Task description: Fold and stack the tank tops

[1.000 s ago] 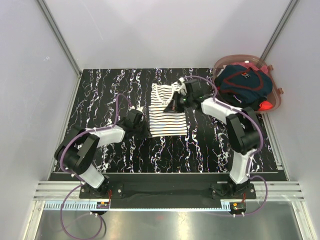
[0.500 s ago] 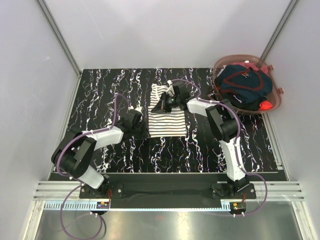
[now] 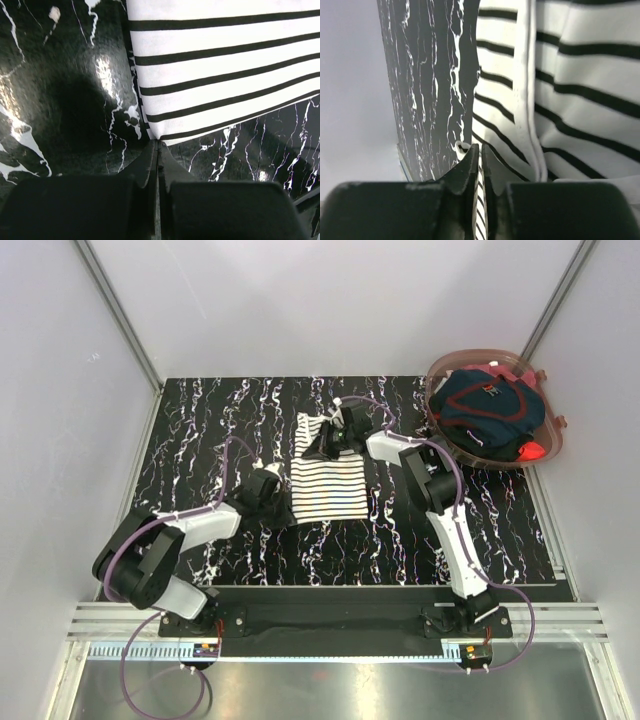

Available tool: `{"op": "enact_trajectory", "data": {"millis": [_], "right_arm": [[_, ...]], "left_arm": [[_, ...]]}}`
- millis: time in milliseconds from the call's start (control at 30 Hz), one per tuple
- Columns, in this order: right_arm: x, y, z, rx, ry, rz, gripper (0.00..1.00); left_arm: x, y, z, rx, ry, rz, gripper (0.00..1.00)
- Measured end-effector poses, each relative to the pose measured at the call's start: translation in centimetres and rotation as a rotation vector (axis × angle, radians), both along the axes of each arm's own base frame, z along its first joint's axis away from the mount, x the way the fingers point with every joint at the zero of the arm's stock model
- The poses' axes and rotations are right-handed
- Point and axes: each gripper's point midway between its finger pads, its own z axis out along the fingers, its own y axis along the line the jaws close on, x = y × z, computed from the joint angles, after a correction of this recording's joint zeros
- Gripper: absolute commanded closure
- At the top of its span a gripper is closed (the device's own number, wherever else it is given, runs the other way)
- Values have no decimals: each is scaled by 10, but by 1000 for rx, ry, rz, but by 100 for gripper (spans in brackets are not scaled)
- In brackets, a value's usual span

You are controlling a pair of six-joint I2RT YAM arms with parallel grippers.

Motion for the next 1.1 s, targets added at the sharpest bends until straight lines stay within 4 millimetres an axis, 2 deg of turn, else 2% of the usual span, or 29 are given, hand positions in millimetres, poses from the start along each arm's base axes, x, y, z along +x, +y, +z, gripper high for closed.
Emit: {"op": "enact_trajectory", "data": {"millis": [133,300,433,567,600,667,733,800,933,967,1100], "right_arm": [[6,-4,3,-5,-17,-11,67],[-6,-15,13,-42,-25,-8,55],[-28,-38,43,-112,-62,-22,45],[-58,-68,83,-186,-139,-50,36],[-65,-76,91,-204,-162,-60,36],[-82,-94,94,-251,-171,-82,37],[-101,-109,84,-293,-154,-95,40],[-125,-125,61,-345,-98,-97,41],[-177,-155,2,-466,66,-78,41],[-189,-157,-4,-463,103,-69,42],[-198,-158,-3,-479,81,-63,51]], "left_arm": [[-4,0,0,-1,-4,-4,100],[-4,1,0,-3,-7,-3,100],[-7,3,0,2,-6,-3,100],[-11,6,0,9,0,-1,100],[-12,7,0,10,2,-1,100],[-13,7,0,12,4,-3,100],[-14,6,0,13,5,-7,100],[-15,6,0,15,3,-8,100],[-16,6,0,18,2,-10,100],[-17,6,1,18,2,-12,100],[-20,6,1,21,-2,-18,100]]}}
